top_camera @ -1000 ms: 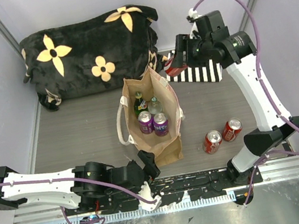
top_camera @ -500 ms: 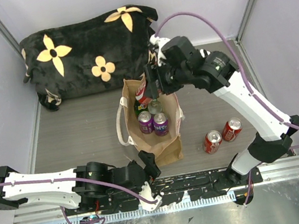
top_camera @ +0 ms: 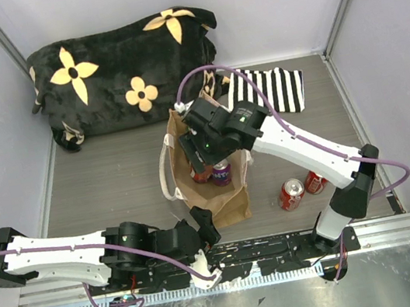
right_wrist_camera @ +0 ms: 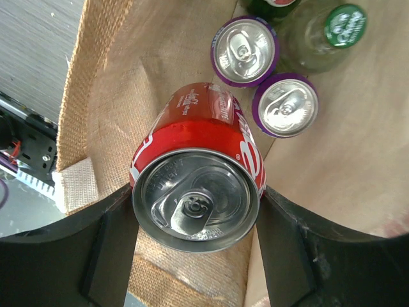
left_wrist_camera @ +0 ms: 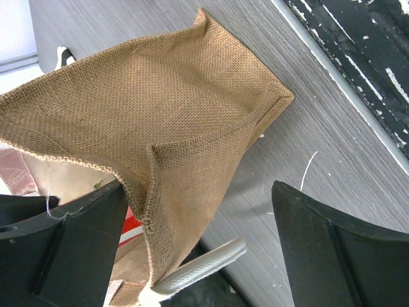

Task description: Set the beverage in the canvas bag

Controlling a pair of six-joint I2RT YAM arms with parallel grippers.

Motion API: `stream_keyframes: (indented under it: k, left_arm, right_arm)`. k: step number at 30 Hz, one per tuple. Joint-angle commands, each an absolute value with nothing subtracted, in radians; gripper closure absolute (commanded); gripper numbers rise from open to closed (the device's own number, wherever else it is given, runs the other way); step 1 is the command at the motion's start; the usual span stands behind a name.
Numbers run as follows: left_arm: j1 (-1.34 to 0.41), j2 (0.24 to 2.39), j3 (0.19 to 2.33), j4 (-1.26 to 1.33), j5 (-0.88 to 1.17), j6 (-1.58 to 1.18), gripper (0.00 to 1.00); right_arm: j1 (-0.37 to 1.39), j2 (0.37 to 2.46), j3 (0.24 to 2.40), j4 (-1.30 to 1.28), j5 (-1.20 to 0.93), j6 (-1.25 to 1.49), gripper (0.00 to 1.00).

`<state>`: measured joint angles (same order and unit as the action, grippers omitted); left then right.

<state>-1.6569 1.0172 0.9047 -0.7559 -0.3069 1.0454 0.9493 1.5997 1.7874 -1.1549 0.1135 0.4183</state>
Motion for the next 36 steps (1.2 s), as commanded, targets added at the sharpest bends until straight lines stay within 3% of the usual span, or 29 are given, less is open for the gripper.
stream_keyframes:
  k: [1, 16, 36]
  left_arm:
    - [-1.663, 1.019, 0.917, -0.806, -0.309, 1.074, 0.02]
    - [-1.664, 1.016, 0.94, -0.833, -0.334, 1.079, 0.02]
    - [-1.663, 1.012, 0.924, -0.846, -0.331, 1.067, 0.02]
  right_arm:
    - [0.982, 1.584, 1.762, -1.018, 0.153, 0.435, 0.99]
    - [1.005, 1.631, 1.558, -0.889, 0.209, 0.425, 0.99]
    - [1.006, 1.728, 1.493, -0.746, 0.251, 0.394, 0.99]
